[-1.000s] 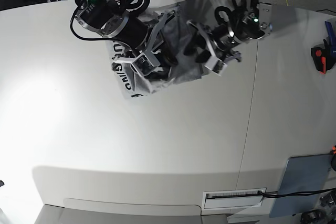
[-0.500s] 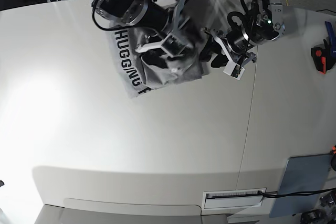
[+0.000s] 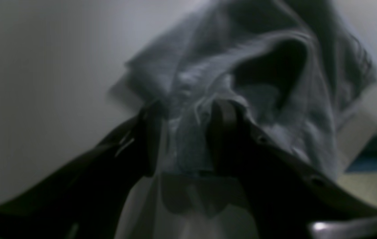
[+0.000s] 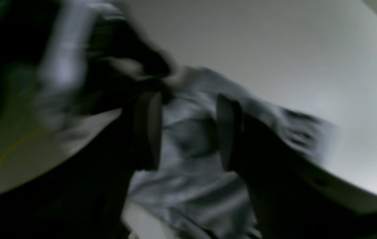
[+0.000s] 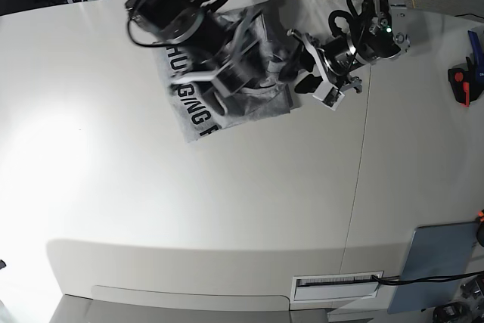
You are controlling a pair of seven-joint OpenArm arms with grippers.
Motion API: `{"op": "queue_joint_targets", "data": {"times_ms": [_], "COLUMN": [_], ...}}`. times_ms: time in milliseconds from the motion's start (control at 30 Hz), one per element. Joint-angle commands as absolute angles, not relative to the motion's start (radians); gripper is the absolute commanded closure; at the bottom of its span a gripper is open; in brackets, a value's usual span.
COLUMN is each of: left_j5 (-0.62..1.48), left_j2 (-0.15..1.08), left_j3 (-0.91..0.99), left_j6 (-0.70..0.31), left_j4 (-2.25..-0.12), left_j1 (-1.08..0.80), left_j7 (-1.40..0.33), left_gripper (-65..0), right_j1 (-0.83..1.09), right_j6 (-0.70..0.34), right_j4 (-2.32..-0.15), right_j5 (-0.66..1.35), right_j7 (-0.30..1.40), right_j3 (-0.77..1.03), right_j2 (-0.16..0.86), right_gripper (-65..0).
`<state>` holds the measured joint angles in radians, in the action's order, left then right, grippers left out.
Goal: Fold the T-shirt properly
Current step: 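Fold the shirt end with the right gripper over onto the left gripper's fold, then withdraw the right gripper and press the fold with the left gripper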
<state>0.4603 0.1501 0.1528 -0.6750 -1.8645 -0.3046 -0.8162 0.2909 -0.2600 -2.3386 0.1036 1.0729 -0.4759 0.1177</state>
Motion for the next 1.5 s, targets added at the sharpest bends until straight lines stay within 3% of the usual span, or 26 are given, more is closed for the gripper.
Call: {"op": "queue_joint_targets", "data": {"times_ms": [0,167,300,533,767,967,1033,1133,1467], "left_j5": [0.480,0.513,0.553,0.509,0.519,0.554,0.554,0.554,0.448], "left_j2": [0.154,0.153,0.152,0.151,0.149,0.149,0.150,0.150,0.150], "left_j3": [0.156,0.155,0.155,0.155,0.153,0.153,0.153,0.153,0.154], "left_j6": [-0.688,-0.698,-0.698,-0.590,-0.572,-0.576,-0.576,-0.577,-0.542], "left_j4": [-1.892,-1.897,-1.895,-1.869,-1.860,-1.860,-1.860,-1.860,-1.862], "left_j1": [-0.299,-0.299,-0.299,-0.299,-0.307,-0.334,-0.335,-0.335,-0.258], "left_j7": [-0.797,-0.821,-0.901,-0.890,-0.898,-0.899,-0.898,-0.881,-0.788], "left_gripper": [-25.8,-25.8,-25.8,-25.8,-25.8,-25.3,-19.0,-2.6,-0.8], "right_j1": [0.285,0.285,0.286,0.296,0.337,0.355,0.355,0.355,0.355], "right_j6": [-0.255,-0.253,-0.250,-0.218,-0.211,-0.211,-0.211,-0.211,-0.211], "right_j4": [-2.356,-2.356,-2.356,-2.356,-2.356,-2.356,-2.356,-2.356,-2.356], "right_j5": [0.104,0.105,0.105,0.108,0.116,0.116,0.116,0.116,0.117], "right_j7": [1.046,1.045,1.047,1.047,1.042,1.044,1.043,1.044,1.043], "right_j3": [-0.433,-0.166,0.042,0.327,0.492,0.532,0.532,0.532,0.532], "right_j2": [0.116,0.126,0.195,0.289,0.297,0.297,0.297,0.297,0.297], "right_gripper": [-26.4,-26.4,-26.4,-26.4,-26.4,-26.4,-26.4,-26.4,-26.4]}}
